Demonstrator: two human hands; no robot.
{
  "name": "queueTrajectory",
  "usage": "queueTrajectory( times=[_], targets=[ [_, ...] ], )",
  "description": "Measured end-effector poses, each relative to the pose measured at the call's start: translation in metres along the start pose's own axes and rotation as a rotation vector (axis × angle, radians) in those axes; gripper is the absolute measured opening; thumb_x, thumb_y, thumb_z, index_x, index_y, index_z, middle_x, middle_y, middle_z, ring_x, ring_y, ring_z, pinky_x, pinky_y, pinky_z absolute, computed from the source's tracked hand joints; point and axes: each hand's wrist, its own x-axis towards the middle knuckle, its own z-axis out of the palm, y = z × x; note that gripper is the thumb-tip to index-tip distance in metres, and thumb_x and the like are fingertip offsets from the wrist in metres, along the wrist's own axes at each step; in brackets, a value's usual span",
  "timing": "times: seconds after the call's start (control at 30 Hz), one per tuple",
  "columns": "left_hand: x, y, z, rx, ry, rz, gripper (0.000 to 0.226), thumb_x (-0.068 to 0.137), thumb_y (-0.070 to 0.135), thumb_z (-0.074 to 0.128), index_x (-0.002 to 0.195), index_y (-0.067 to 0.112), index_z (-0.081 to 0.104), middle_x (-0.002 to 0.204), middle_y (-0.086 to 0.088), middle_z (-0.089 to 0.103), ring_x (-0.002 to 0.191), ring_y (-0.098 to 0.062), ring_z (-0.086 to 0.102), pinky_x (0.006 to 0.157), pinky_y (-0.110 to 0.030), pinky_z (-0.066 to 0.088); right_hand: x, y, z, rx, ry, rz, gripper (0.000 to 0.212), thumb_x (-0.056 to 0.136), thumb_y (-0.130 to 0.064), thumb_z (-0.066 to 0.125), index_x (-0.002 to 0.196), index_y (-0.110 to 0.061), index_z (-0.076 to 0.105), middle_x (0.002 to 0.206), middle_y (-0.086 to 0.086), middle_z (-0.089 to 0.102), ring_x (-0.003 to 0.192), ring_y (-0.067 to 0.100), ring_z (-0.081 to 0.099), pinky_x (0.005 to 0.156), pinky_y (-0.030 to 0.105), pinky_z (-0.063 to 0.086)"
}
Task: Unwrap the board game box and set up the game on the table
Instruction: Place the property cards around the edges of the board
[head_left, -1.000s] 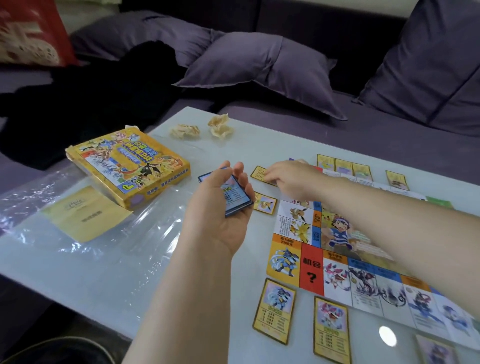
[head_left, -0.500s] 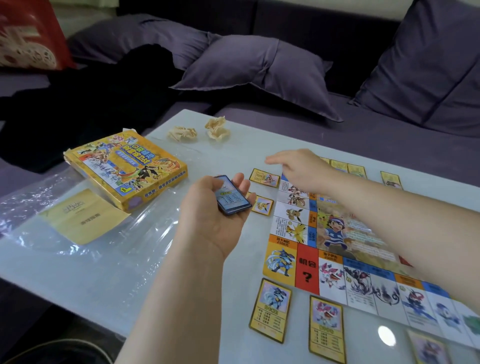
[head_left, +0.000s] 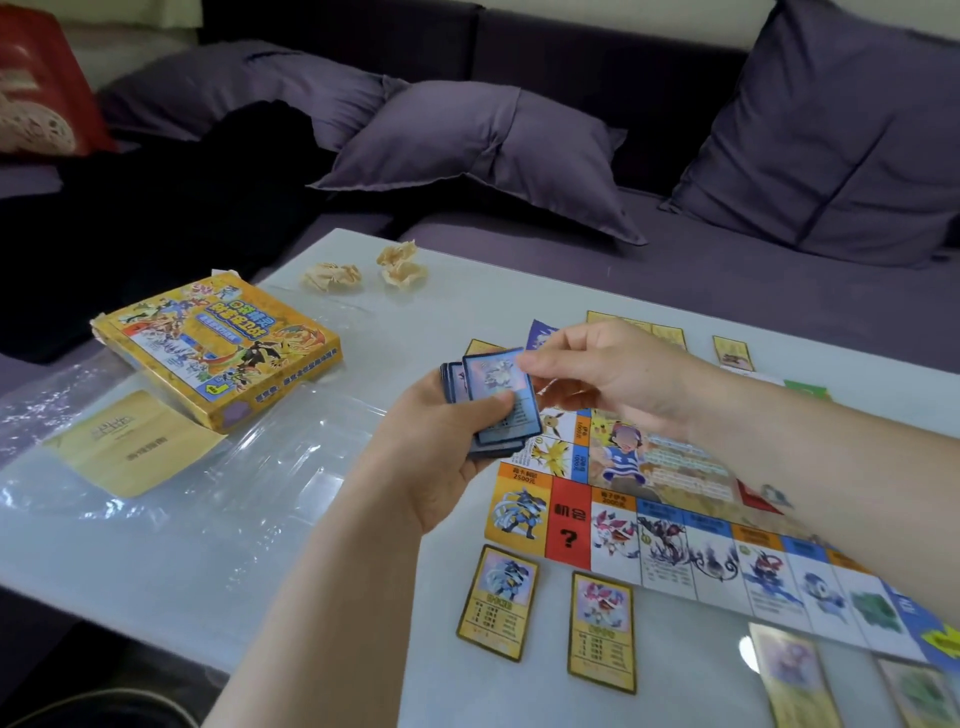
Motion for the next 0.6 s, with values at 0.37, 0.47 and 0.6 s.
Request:
queueTrajectory(
  times=[0.37, 0.47, 0.6],
  targets=[
    [0.000, -0.008, 0.022, 0.170, 0.081, 0.005, 0.012, 0.084, 0.008, 0.065, 0.093, 0.015, 0.061, 0.084, -0.006, 0.070, 0.075, -0.018, 0.066, 0.066, -0.029, 0.054, -0.026, 0.008, -0.017, -0.199, 0.096, -0.038, 0.024, 0.087, -0.019, 0.066, 0.095, 0.003, 0.068, 0.094, 0.017, 0.071, 0.075, 0.012, 0.062, 0.087, 0.035, 0.052],
    [0.003, -0.010, 0.022, 0.194, 0.108, 0.026, 0.011, 0.085, 0.009, 0.065, 0.092, 0.017, 0.061, 0.087, -0.005, 0.070, 0.078, -0.019, 0.066, 0.067, -0.029, 0.053, -0.032, 0.009, -0.019, -0.300, 0.097, -0.045, 0.024, 0.090, -0.022, 0.062, 0.097, 0.000, 0.067, 0.090, 0.009, 0.072, 0.069, 0.006, 0.062, 0.081, 0.034, 0.053],
    [0.005, -0.016, 0.024, 0.324, 0.142, 0.124, 0.013, 0.083, 0.012, 0.069, 0.087, 0.022, 0.062, 0.088, -0.003, 0.071, 0.081, -0.019, 0.066, 0.068, -0.032, 0.050, -0.038, 0.005, -0.015, -0.435, -0.006, -0.047, 0.014, 0.093, -0.027, 0.057, 0.084, -0.018, 0.062, 0.052, -0.017, 0.058, 0.048, 0.004, 0.044, 0.052, 0.021, 0.036]
  ],
)
